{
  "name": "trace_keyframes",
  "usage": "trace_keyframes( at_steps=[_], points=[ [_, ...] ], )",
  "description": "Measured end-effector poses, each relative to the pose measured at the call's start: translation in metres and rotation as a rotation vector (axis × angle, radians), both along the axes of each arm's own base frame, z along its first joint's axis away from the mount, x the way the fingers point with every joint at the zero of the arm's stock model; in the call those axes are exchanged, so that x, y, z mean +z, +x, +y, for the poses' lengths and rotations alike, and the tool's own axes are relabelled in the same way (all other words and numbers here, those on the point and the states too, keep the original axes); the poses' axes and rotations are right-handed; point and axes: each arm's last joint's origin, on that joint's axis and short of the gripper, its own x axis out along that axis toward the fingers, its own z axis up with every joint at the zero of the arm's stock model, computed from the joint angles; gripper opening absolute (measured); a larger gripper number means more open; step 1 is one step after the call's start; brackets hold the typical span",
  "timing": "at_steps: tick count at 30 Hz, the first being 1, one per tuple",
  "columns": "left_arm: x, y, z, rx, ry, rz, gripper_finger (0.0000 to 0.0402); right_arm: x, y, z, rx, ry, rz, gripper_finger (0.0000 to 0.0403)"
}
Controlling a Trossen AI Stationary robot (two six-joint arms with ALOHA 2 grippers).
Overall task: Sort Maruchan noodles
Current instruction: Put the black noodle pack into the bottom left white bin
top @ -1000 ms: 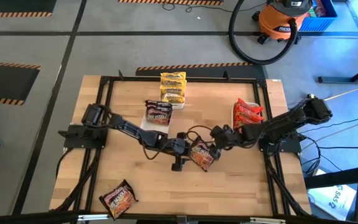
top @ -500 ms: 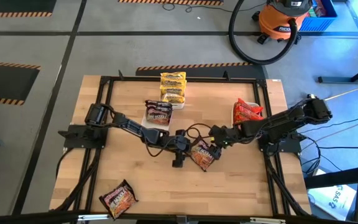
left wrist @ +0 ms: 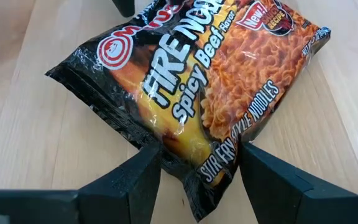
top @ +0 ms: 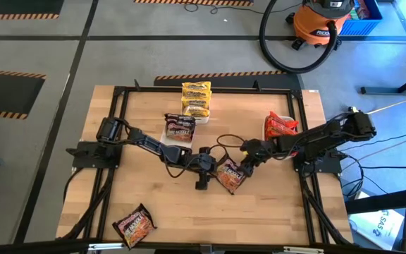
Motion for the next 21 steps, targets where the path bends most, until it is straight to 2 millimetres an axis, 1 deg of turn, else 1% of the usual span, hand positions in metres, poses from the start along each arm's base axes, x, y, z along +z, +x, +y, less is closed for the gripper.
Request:
trace_keyframes(
  at_steps=[8,11,14,17,21],
  points=[
    [0.0,0.0,0.0,0.0,-0.001,-0.002,0.0206,0.0,0.001,-0.001,-0.008,0.048,-0.027,0.0255],
    [0.0,0.0,0.0,0.0,-0.001,-0.003,0.0206,-0.006,0.003,-0.001,-0.01,0.056,-0.009,0.0255],
    [0.0,0.0,0.0,0.0,-0.001,-0.004,0.0206,-0.013,0.009,0.0,0.001,0.093,-0.017,0.0255],
    [0.0,0.0,0.0,-0.001,-0.001,-0.004,0.0206,-0.015,0.015,0.002,0.037,0.114,-0.068,0.0255],
    [0.0,0.0,0.0,0.0,-0.001,-0.003,0.0206,-0.012,0.019,0.004,0.093,0.15,-0.131,0.0255]
  ],
)
